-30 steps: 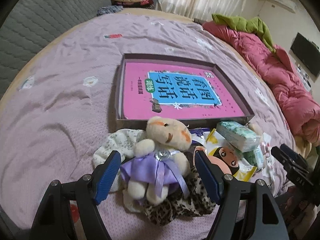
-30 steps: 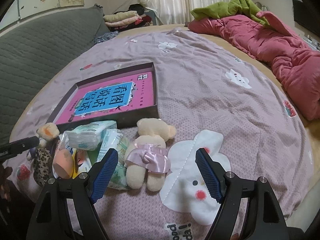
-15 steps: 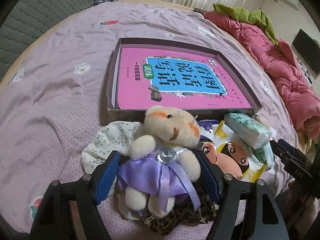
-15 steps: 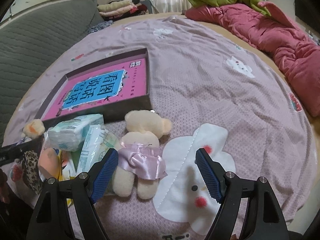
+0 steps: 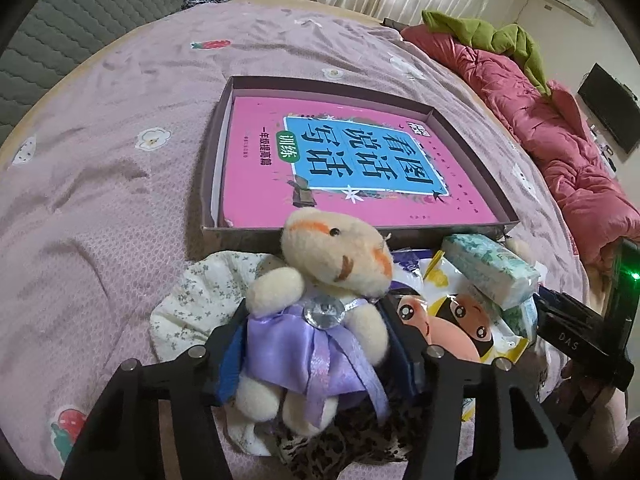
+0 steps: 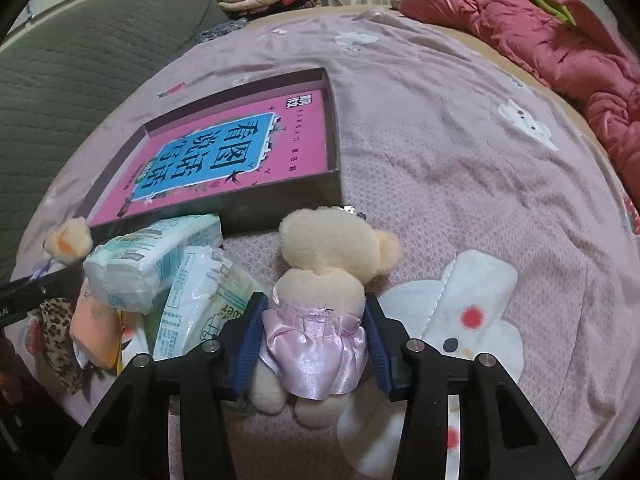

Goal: Organize soft objects
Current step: 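Grasp the purple-dress teddy with the left tool while the right tool grasps the pink-dress teddy, then lift both teddies and carry them over the picture book in the box, then lower both teddies onto the book and open both tools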

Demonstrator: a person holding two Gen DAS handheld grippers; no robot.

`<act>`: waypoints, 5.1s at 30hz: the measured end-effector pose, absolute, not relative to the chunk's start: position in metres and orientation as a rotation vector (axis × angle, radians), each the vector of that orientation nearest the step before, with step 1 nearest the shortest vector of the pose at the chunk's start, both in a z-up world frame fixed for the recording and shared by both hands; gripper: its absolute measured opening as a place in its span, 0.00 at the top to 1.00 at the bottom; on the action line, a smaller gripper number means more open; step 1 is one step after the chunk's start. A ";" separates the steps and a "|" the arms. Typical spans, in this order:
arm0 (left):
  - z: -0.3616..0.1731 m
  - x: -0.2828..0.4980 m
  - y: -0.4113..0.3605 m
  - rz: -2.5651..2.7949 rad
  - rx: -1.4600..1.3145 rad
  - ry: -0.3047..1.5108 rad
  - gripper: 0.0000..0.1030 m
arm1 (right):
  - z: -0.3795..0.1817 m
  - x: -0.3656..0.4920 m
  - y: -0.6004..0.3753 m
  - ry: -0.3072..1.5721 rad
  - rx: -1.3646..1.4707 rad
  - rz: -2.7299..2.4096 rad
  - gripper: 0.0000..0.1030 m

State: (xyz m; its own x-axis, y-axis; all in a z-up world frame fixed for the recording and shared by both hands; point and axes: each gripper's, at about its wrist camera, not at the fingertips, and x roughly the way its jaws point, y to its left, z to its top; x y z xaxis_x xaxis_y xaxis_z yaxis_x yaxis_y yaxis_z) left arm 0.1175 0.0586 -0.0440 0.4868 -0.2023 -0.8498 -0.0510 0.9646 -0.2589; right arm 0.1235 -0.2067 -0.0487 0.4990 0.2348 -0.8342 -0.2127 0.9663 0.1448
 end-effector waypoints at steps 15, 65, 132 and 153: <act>-0.018 0.109 0.070 -0.153 -0.352 0.946 0.51 | 0.002 0.104 -0.203 0.814 0.003 0.313 0.56; -0.015 0.185 0.096 -0.019 -0.371 0.838 0.51 | 0.039 0.166 -0.179 0.644 -0.086 0.382 0.56; -0.062 0.234 0.065 -0.025 -0.282 0.990 0.45 | -0.020 0.223 -0.155 0.877 -0.191 0.322 0.33; -0.032 0.225 0.108 0.018 -0.385 0.902 0.40 | -0.004 0.221 -0.170 0.826 -0.161 0.314 0.33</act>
State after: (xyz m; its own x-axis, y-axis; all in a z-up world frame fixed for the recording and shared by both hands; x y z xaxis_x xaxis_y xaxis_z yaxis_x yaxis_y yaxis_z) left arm 0.2252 0.1080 -0.0316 0.6248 -0.1453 -0.7672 -0.1750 0.9315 -0.3190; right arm 0.2215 -0.1703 -0.0039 0.6351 0.2110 -0.7430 -0.3352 0.9420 -0.0190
